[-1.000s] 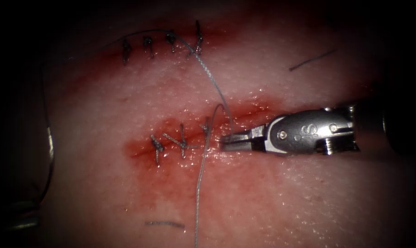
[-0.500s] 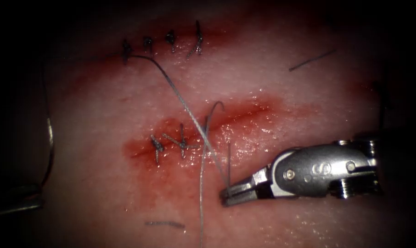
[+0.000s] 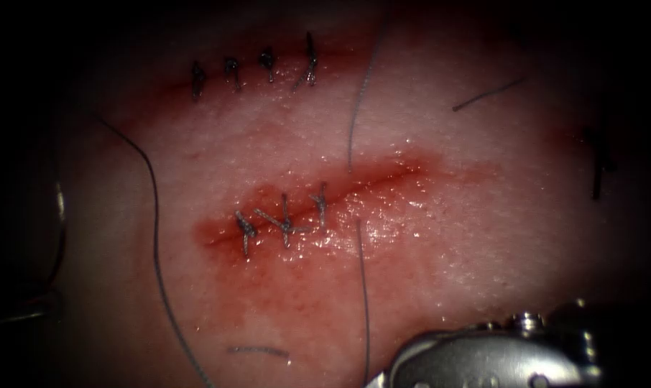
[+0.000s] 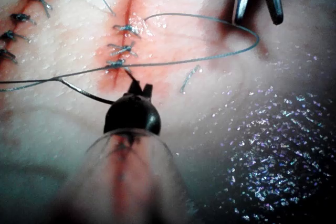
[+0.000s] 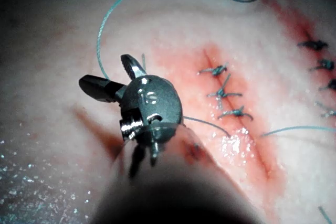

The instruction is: Wound Closure

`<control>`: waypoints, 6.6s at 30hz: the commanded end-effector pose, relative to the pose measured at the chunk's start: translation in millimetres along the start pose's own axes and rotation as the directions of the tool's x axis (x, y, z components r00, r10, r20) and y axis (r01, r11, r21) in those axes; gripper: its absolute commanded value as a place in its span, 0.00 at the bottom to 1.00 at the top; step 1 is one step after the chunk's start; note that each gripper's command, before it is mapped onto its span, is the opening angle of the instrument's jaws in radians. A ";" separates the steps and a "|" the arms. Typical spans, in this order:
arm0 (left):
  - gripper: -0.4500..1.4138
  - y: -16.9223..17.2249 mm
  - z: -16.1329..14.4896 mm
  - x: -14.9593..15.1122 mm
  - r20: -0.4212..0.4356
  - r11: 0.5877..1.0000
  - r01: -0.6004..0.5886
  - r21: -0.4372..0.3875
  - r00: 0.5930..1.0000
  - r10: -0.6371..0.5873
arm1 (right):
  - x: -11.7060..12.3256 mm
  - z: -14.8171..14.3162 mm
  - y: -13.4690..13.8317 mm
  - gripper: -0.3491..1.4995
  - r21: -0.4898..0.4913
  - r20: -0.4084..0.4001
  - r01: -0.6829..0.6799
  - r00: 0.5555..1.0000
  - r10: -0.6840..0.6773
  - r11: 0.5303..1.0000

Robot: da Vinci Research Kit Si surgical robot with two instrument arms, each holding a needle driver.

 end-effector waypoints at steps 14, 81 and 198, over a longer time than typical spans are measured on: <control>0.00 -0.8 0.6 -1.1 0.012 1.000 -0.003 0.015 1.000 0.003 | -6.4 -3.0 7.7 0.83 -0.264 -0.048 0.050 0.997 -0.065 0.963; 0.00 -5.9 6.3 -2.1 -0.191 0.986 -0.133 0.098 0.970 0.149 | -10.6 -7.8 10.3 0.80 -0.363 -0.240 -0.226 0.960 0.143 0.904; 0.69 8.6 16.2 2.1 -0.112 0.991 -0.012 -0.137 0.994 -0.003 | -19.2 2.3 20.3 0.84 -0.111 -0.599 -0.915 0.373 0.708 0.387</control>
